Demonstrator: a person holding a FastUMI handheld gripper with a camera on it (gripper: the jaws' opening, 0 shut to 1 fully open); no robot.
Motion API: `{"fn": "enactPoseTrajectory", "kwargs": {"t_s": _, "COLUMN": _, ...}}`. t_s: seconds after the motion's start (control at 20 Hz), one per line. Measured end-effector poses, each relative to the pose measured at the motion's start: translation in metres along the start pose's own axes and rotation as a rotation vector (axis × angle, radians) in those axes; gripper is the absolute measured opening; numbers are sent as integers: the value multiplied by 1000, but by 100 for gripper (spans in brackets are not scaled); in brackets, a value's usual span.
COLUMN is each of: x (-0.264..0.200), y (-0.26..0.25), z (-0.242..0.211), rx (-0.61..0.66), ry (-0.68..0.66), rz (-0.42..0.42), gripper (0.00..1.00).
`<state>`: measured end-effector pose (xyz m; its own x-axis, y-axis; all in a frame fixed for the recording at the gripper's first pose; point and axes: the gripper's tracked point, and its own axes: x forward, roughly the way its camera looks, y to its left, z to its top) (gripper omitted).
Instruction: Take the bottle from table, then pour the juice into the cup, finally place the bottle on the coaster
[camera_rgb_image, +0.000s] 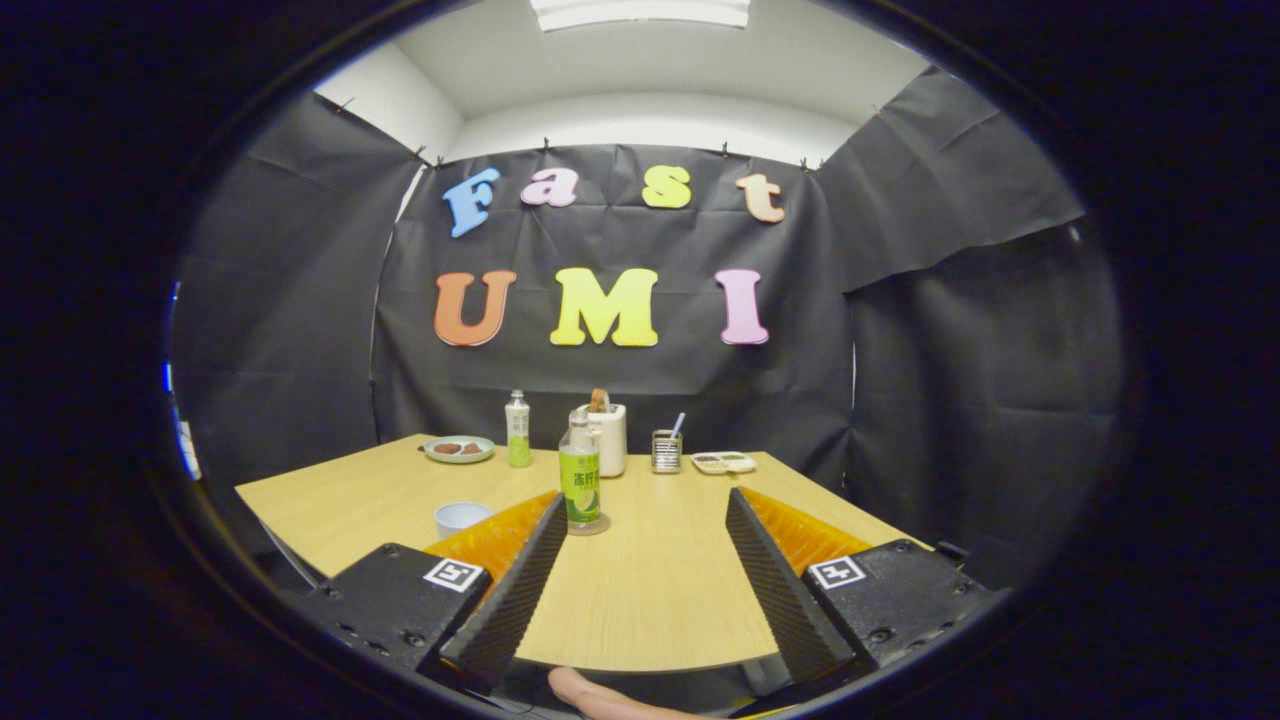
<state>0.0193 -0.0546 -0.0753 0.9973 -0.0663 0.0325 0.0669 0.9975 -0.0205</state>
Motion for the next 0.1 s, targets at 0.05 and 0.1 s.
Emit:
{"fn": "enactPoseTrajectory", "kwargs": {"t_s": 0.05, "x": 0, "y": 0, "z": -1, "rx": -5, "ry": 1, "rz": -2, "gripper": 100}}
{"fn": "enactPoseTrajectory", "kwargs": {"t_s": 0.1, "x": 1, "y": -1, "z": -1, "rx": -9, "ry": 1, "rz": -4, "gripper": 100}}
